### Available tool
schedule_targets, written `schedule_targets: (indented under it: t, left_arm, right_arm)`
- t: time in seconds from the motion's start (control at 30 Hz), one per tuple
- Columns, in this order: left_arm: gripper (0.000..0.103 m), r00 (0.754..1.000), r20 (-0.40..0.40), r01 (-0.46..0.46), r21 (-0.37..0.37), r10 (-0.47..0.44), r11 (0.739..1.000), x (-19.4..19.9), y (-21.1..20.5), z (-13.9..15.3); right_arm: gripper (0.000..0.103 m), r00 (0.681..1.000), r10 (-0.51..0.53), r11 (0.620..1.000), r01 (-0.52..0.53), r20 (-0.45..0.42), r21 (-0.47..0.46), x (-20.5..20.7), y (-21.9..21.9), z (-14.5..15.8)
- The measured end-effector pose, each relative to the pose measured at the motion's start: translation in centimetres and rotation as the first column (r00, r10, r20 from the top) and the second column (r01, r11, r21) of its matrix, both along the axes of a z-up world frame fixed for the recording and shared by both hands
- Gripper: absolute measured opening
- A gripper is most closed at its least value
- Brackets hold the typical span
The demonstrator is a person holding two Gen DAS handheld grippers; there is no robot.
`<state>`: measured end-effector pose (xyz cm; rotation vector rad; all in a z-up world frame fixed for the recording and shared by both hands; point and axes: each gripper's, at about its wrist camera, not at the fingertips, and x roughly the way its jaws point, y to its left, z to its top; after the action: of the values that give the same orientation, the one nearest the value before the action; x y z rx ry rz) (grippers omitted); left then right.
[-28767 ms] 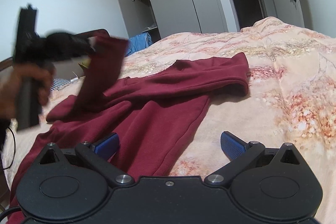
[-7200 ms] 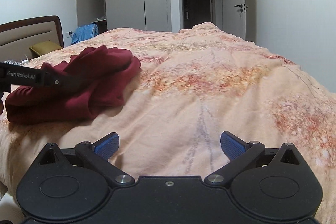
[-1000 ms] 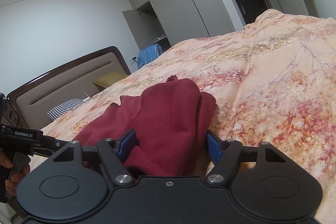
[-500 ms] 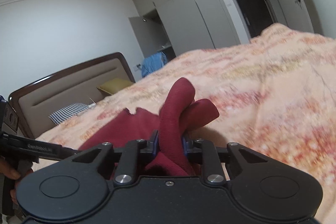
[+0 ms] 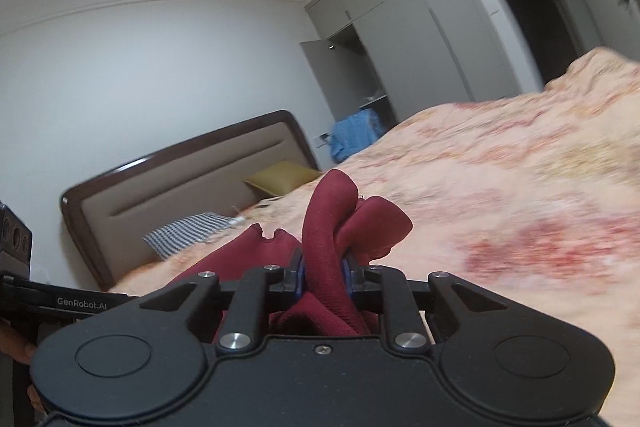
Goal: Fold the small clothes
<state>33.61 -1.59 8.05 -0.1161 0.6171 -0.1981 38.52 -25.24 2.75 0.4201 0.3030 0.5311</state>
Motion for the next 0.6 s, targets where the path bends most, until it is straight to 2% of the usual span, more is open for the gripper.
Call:
schedule_targets:
  t: [0.1, 0.2, 0.33, 0.43, 0.5, 0.6]
  left_arm:
    - [0.031, 0.999, 0.010, -0.046, 0.025, 0.046, 0.999, 0.8, 1.9, 0.4]
    - [0.031, 0.997, 0.002, -0.079, 0.018, 0.079, 0.997, 1.4, 3.4, -0.1]
    - [0.031, 0.994, -0.051, -0.099, -0.017, 0.098, 0.995, 2.0, 4.6, -2.8]
    - [0.033, 0.988, -0.098, -0.126, -0.028, 0.123, 0.992, 2.1, 4.9, -5.4]
    - [0.034, 0.987, -0.102, -0.132, -0.045, 0.127, 0.990, 1.8, 5.4, -6.3]
    - [0.035, 0.987, -0.104, -0.130, -0.068, 0.123, 0.989, 1.5, 6.1, -6.5]
  right_arm:
    - [0.019, 1.000, 0.016, 1.000, -0.015, -0.024, 0.024, 1.9, 2.4, -0.2]
    - [0.019, 0.999, 0.019, 1.000, -0.018, -0.043, 0.024, 3.0, 4.0, -0.6]
    - [0.019, 0.997, -0.004, 1.000, 0.001, -0.082, -0.031, 3.5, 5.1, -2.2]
    - [0.020, 0.993, -0.057, 0.993, 0.046, -0.105, -0.105, 3.1, 5.3, -4.2]
    - [0.025, 0.989, -0.086, 0.990, 0.071, -0.124, -0.120, 3.1, 4.7, -5.5]
    - [0.031, 0.986, -0.098, 0.993, 0.088, -0.138, -0.073, 2.9, 3.8, -6.6]
